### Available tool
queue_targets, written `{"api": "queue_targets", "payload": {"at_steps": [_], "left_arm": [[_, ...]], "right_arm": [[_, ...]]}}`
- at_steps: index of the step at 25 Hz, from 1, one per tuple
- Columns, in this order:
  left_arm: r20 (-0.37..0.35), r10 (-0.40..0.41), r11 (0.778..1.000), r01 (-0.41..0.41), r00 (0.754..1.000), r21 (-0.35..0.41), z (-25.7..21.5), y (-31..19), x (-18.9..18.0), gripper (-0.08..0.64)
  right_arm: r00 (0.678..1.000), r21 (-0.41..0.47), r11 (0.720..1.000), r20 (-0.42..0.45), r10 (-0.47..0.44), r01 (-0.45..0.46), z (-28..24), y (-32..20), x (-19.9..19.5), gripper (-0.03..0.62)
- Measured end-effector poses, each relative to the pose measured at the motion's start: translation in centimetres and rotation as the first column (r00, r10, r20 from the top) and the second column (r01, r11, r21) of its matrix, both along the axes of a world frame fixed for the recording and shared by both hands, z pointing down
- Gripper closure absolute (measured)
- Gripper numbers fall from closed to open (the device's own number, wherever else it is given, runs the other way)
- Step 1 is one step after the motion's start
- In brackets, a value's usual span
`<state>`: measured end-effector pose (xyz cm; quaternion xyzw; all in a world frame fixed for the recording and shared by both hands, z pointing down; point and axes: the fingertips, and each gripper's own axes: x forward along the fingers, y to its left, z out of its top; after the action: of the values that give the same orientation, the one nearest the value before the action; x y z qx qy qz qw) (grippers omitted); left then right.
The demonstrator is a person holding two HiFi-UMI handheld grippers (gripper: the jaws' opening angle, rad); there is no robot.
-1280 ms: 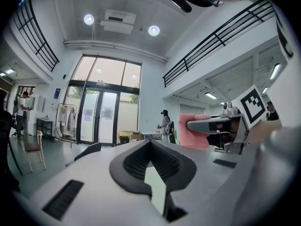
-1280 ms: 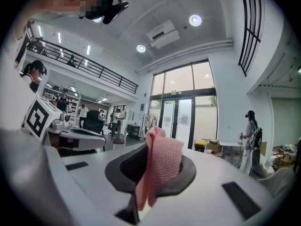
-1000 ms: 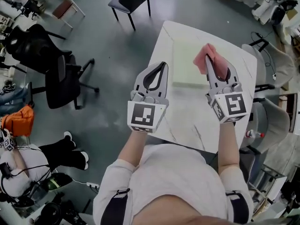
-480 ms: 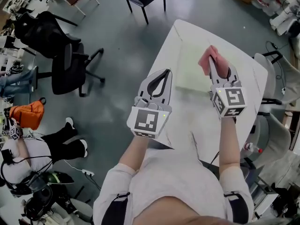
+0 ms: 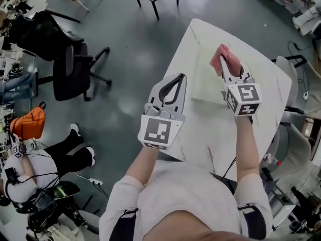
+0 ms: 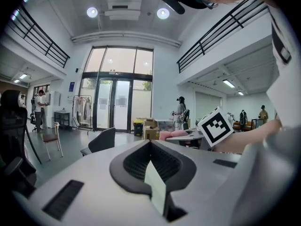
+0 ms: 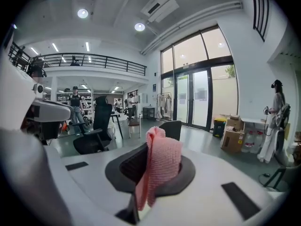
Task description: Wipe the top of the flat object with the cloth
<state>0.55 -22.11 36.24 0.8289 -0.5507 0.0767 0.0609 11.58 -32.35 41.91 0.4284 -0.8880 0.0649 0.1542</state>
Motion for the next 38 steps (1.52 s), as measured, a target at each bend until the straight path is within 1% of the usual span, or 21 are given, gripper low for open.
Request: {"api": "queue_targets", "payload": {"at_steps": [4, 7, 11, 15, 17, 20, 22, 24, 27, 29, 31, 38], "left_arm": [[0.008, -0.001, 1.0, 0.001, 1.0, -0.02, 0.9, -1.0, -0.9, 0.545], [0.004, -0.008, 0.999, 0.008, 1.0, -0.037, 1.6, -1.9, -1.7, 0.545], [-0.004, -0.015, 0.998, 0.015, 1.0, -0.056, 2.4, -3.0, -2.6, 0.545], [-0.016, -0.025, 0.998, 0.024, 1.0, -0.064, 3.4, -4.2, -3.5, 0.545], [-0.014, -0.027, 0.996, 0.025, 1.0, -0.083, 4.1, -4.6, -3.7, 0.545], [-0.022, -0.024, 0.995, 0.022, 0.999, -0.098, 4.8, -5.1, -3.9, 0.545], [-0.028, -0.02, 0.995, 0.017, 0.999, -0.098, 4.9, -5.3, -3.8, 0.545], [-0.034, -0.019, 0.995, 0.016, 0.999, -0.098, 5.0, -5.7, -3.7, 0.545], [-0.05, -0.02, 0.997, 0.016, 0.999, -0.081, 4.8, -6.2, -3.3, 0.545], [-0.042, -0.012, 0.996, 0.008, 0.999, -0.088, 4.9, -6.3, -2.8, 0.545], [-0.028, 0.001, 0.995, -0.004, 1.0, -0.1, 5.1, -6.3, -2.2, 0.546], [-0.024, 0.035, 0.995, -0.037, 0.999, -0.093, 4.9, -6.3, 0.5, 0.546]], "right_arm": [[1.0, -0.03, 0.999, 0.01, -0.017, 0.017, 1.3, -2.6, -1.3, 0.561], [1.0, -0.097, 0.995, 0.014, 0.001, 0.001, 3.8, -4.4, -2.0, 0.561], [0.995, -0.185, 0.983, -0.096, -0.015, -0.003, 8.3, -5.3, -3.0, 0.561], [0.978, -0.223, 0.975, -0.204, -0.041, -0.006, 11.5, -6.0, -4.2, 0.562], [0.963, -0.229, 0.973, -0.263, -0.059, -0.003, 12.7, -6.2, -4.6, 0.563], [0.924, -0.225, 0.974, -0.37, -0.096, 0.011, 14.4, -6.1, -5.2, 0.563], [0.906, -0.214, 0.977, -0.409, -0.108, 0.02, 14.6, -6.1, -5.3, 0.563], [0.9, -0.204, 0.979, -0.421, -0.115, 0.029, 14.5, -6.2, -5.3, 0.563], [0.899, -0.197, 0.98, -0.423, -0.11, 0.027, 14.4, -6.3, -4.8, 0.563], [0.9, -0.197, 0.98, -0.423, -0.101, 0.017, 14.4, -6.4, -4.1, 0.563], [0.902, -0.197, 0.98, -0.421, -0.09, 0.005, 14.3, -6.5, -3.2, 0.563], [0.909, -0.204, 0.977, -0.416, -0.026, -0.065, 14.6, -6.6, 1.7, 0.563]]}}
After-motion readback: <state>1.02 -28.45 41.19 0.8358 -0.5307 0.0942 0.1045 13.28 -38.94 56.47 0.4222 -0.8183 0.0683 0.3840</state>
